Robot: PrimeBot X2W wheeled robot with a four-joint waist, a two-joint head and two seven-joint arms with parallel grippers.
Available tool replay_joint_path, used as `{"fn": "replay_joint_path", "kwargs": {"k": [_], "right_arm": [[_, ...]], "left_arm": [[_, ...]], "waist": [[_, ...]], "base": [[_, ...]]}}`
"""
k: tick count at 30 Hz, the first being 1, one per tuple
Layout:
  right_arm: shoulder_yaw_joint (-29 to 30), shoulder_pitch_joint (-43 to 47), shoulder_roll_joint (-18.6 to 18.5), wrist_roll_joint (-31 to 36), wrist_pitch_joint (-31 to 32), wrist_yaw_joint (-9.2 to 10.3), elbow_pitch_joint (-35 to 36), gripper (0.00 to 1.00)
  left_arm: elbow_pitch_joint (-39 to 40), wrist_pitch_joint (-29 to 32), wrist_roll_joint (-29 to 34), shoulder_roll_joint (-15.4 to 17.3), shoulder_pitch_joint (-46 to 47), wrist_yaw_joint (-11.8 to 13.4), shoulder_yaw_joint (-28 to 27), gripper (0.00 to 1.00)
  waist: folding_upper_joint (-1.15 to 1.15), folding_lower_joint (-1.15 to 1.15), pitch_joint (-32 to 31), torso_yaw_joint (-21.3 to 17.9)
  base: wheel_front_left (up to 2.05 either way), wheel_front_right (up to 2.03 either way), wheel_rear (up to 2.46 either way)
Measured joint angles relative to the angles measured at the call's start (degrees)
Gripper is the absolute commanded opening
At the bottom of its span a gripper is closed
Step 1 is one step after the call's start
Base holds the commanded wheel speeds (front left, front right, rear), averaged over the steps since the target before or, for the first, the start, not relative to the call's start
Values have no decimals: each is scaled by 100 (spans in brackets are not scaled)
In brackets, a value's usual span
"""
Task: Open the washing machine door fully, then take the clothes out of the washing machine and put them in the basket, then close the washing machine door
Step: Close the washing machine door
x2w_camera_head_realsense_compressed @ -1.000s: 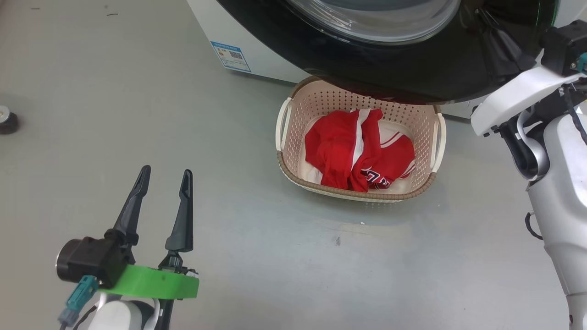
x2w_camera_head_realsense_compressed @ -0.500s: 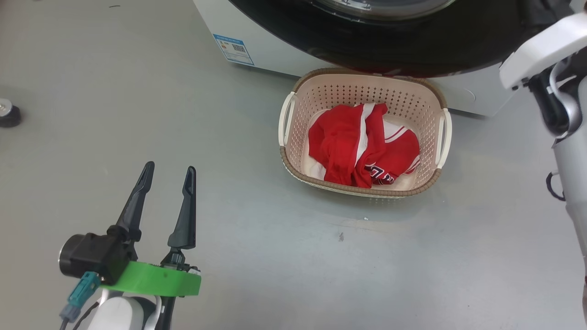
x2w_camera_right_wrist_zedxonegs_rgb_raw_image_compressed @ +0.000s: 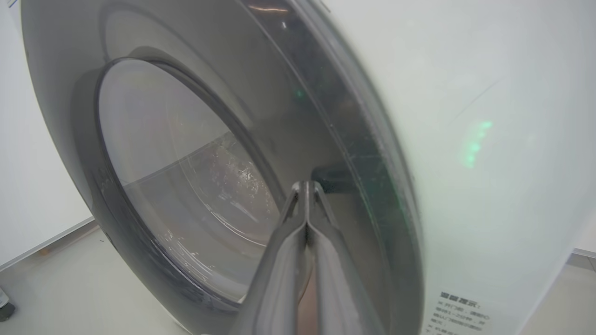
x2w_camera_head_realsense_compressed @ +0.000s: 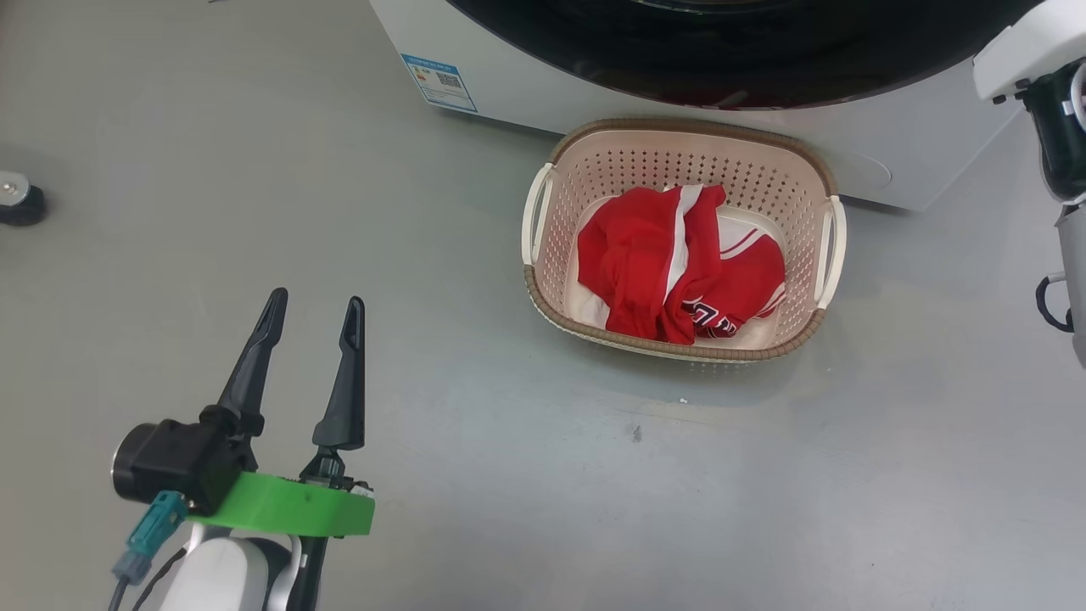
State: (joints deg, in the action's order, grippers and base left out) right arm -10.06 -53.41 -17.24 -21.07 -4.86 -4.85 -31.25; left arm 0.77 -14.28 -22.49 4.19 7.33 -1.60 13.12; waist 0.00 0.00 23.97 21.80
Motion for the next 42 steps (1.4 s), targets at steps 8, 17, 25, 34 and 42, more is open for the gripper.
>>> {"fn": "replay_joint_path", "kwargs": {"k": [8,17,25,34,42], "right_arm": [[-241,12,212,8,-231,-38,-313,0],[-410,605,556,-98,-676,-114,-454,0],[-478,1206,782,-121,-829,-115,-437,0],[-500,2034,1022,-162,-927,-113,-292,100],[-458,2693,1045,-152,-934,29,-55,100]], "left_arm": [[-59,-8,18,-18,19,-22,-52,100],[-182,-19,92,-26,26,-30,-153,100],[-255,-19,94,-22,18,-46,-196,100],[-408,-19,110,15,-77,-103,-183,100],[-505,-18,110,80,-270,-162,-141,100]], "waist": [[0,0,-105,-75],[0,0,-315,-230],[0,0,-513,-470],[0,0,-839,-850],[0,0,-1180,-1193]], "base": [[0,0,0],[0,0,0],[0,0,0],[0,0,0],[0,0,0]]}}
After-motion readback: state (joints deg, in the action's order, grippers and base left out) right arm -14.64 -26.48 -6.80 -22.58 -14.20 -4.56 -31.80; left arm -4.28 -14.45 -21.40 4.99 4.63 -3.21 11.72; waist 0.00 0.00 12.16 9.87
